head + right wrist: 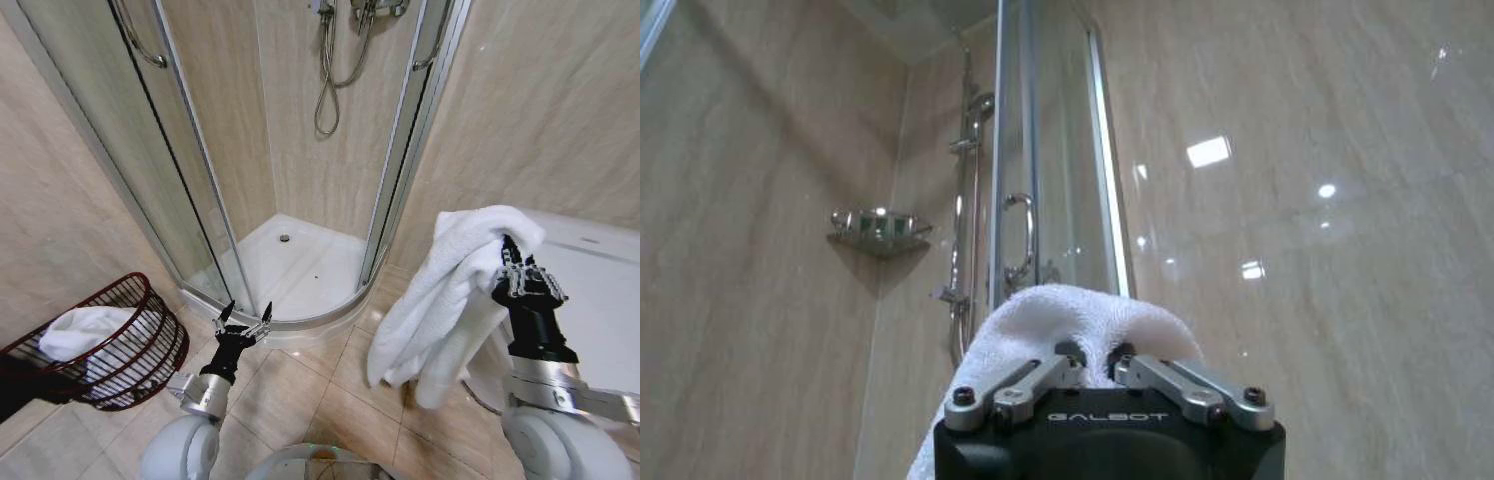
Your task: Discard the used towel into the hamper.
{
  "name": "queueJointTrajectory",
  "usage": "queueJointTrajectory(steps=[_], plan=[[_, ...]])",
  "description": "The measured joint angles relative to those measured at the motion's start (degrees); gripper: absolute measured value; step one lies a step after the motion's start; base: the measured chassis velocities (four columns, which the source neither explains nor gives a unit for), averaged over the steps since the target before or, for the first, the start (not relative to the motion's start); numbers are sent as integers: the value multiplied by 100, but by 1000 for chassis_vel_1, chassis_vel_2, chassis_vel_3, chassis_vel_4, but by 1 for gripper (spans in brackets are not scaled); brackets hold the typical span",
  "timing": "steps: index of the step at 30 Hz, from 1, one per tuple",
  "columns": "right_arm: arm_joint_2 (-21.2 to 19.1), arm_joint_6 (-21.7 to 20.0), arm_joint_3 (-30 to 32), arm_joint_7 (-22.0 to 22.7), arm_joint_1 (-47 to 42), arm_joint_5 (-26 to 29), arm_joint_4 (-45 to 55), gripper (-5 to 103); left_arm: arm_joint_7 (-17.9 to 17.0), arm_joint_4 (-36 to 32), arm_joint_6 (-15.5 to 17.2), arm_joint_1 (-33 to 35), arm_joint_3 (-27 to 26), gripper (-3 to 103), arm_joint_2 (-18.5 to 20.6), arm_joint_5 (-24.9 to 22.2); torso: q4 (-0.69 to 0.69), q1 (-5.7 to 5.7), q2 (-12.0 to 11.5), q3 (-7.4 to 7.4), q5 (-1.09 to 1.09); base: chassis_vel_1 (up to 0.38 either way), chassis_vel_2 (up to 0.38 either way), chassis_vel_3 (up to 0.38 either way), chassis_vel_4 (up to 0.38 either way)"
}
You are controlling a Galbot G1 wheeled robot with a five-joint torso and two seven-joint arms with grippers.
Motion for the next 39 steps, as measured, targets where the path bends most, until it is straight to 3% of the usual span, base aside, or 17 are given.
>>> queueJointTrajectory(steps=[16,39], plan=[[-418,-37,548,-2,235,464,-33,8,0,0,0,0,0,100,0,0,0,110,385,276,0,0,0,0,0],[-339,115,522,-64,292,371,-45,8,0,0,0,0,0,100,0,0,0,286,902,616,0,0,0,0,0]])
